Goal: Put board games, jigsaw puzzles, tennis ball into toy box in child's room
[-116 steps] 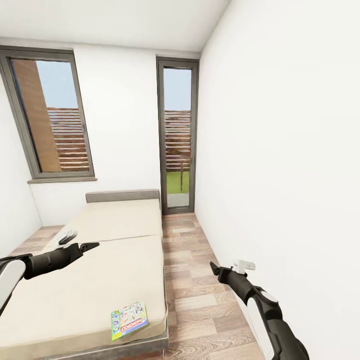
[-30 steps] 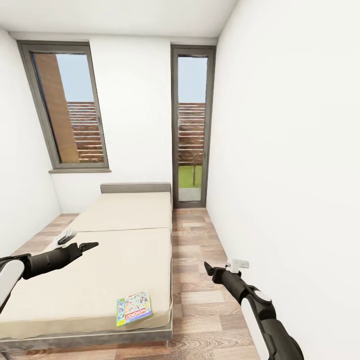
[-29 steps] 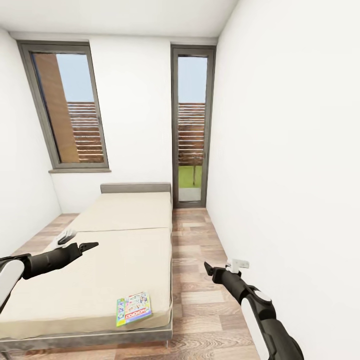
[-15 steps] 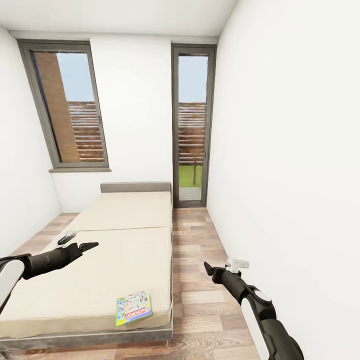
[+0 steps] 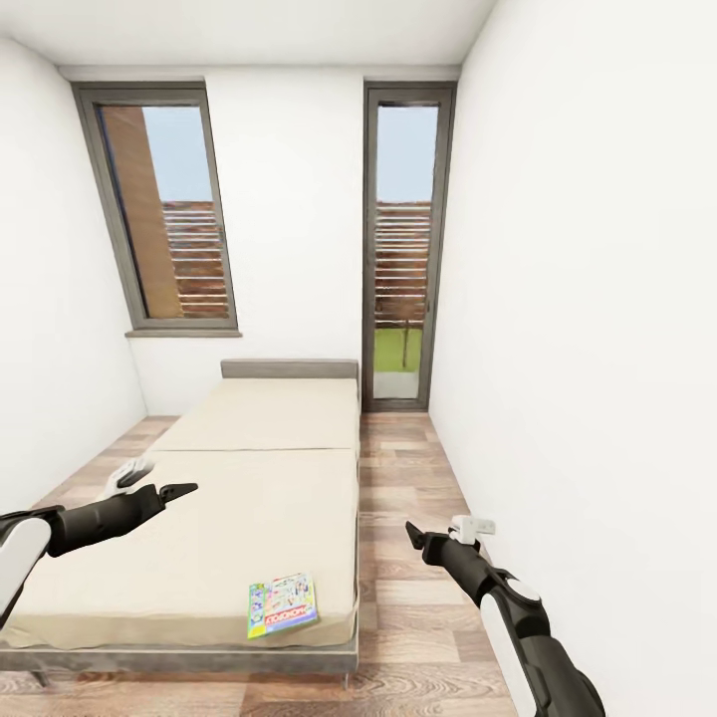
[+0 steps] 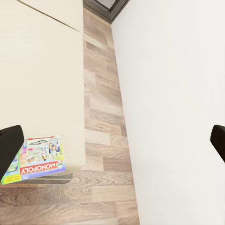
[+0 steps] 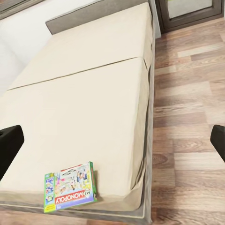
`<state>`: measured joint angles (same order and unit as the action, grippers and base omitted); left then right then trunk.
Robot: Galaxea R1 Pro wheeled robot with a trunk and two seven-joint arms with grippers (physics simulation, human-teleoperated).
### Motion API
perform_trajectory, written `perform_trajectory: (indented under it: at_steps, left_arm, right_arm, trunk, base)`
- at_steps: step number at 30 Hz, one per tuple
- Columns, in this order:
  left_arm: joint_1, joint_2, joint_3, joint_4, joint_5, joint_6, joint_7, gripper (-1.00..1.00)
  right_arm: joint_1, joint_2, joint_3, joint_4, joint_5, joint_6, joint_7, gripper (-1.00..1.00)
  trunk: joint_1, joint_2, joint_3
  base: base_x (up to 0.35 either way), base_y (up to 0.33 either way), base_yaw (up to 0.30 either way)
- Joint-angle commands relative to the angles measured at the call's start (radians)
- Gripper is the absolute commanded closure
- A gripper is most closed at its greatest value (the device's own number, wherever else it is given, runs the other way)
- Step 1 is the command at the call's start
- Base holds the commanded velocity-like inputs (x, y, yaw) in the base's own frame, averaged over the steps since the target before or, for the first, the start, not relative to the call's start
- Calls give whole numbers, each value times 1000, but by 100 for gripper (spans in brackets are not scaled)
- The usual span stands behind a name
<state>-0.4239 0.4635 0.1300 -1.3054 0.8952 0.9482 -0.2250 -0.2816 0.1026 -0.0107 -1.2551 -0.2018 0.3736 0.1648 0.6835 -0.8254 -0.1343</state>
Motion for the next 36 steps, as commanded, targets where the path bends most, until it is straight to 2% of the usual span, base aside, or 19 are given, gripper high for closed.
perform_trajectory:
  at_steps: [1, 17, 20, 21, 24, 26, 29, 33, 36]
  left_arm:
    - [-1, 0, 1, 0, -7, 4, -8, -100]
    - [-2, 6, 4, 0, -1, 9, -8, -100]
    - [-2, 7, 5, 0, -1, 11, -8, -100]
    - [-2, 7, 5, 0, 0, 12, -8, -100]
    - [-3, 6, 5, 0, 0, 12, -8, -100]
    - [-3, 4, 6, 0, 1, 11, -8, -100]
    - [-3, 3, 6, 0, 1, 11, -8, -100]
    - [-3, 1, 5, 0, 1, 10, -8, -100]
    - [-3, -1, 5, 0, 1, 10, -7, -100]
  right_arm:
    - [-1, 0, -1, -1, -7, 6, 2, -100]
    - [7, 0, -1, -82, -17, 17, 3, -100]
    - [5, 0, -1, -143, -20, 30, 3, -100]
    - [5, 0, -1, -193, -21, 56, 3, -100]
    - [4, 2, 0, -240, -23, 108, 3, -100]
    - [3, 15, 4, -259, -33, 149, -1, -100]
    - [4, 38, 9, -273, -48, 170, -4, -100]
    - [4, 49, 10, -276, -57, 183, -7, -100]
    - [4, 48, 7, -281, -59, 189, -7, -100]
  trunk:
    - [4, -9, -5]
    - [66, -121, -55]
    - [77, -142, -64]
    - [81, -149, -68]
    - [92, -170, -77]
    - [100, -184, -83]
    - [112, -205, -93]
    - [127, -233, -105]
    - [138, -254, -115]
  base:
    - [0, 0, 4]
    - [0, 0, 0]
    - [0, 0, 0]
    - [0, 0, 0]
    - [0, 0, 0]
    - [0, 0, 0]
    - [0, 0, 0]
    - [0, 0, 0]
    - [0, 0, 0]
